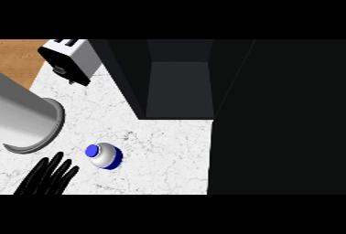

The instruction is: Pick up the bottled water, place it into the cabinet and close the cabinet

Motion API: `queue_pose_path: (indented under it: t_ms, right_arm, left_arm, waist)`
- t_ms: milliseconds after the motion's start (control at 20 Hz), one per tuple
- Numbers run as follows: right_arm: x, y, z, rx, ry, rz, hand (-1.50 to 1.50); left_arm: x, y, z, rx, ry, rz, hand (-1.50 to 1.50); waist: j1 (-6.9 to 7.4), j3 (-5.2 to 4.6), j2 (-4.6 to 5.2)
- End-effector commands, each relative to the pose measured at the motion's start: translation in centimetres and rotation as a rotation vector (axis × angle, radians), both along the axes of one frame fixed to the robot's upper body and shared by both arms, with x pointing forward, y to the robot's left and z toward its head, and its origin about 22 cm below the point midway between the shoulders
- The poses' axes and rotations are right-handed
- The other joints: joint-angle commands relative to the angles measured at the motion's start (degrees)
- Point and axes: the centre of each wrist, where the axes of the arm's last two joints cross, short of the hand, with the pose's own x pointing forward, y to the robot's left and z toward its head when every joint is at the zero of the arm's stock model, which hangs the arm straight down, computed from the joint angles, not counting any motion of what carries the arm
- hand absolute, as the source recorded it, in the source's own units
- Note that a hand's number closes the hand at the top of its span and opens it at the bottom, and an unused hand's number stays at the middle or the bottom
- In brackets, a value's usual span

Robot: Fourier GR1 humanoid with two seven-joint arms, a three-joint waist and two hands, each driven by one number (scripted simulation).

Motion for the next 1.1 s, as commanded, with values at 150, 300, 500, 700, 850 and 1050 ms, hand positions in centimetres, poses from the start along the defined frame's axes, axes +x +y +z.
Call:
queue_pose_path:
  t_ms: [150, 300, 500, 700, 850, 1050]
  right_arm:
    - [-0.3, 1.6, -1.7, -0.009, -0.007, 0.011, -1.50]
    - [-1.9, -0.6, -1.3, -0.016, 0.000, 0.006, -1.50]
    - [-1.4, -1.1, -1.7, 0.006, -0.020, 0.000, -1.50]
    - [-0.6, 0.2, -1.2, -0.003, -0.025, 0.003, -1.50]
    - [-1.1, -0.4, -2.1, -0.015, -0.027, 0.013, -1.50]
    - [-1.7, 0.4, -3.0, -0.016, -0.026, 0.015, -1.50]
  left_arm:
    - [0.1, 2.6, -0.7, 0.014, -0.003, 0.019, -1.50]
    - [-0.9, 2.2, -2.3, 0.011, -0.041, 0.030, -1.50]
    - [0.7, 4.8, -2.5, -0.002, -0.050, 0.055, -1.50]
    - [-1.2, 5.0, -2.8, 0.009, -0.019, 0.098, -1.50]
    - [1.0, 5.7, -4.3, 0.035, -0.012, 0.103, -1.50]
    - [2.9, 6.4, -7.6, 0.033, -0.011, 0.112, -1.50]
  waist:
    - [-0.13, 0.00, 0.04]
    - [-0.20, 0.01, -0.03]
    - [-0.25, 0.01, 0.06]
    - [0.14, 0.00, 0.05]
    - [-0.16, 0.00, 0.06]
    - [-0.40, -0.03, 0.08]
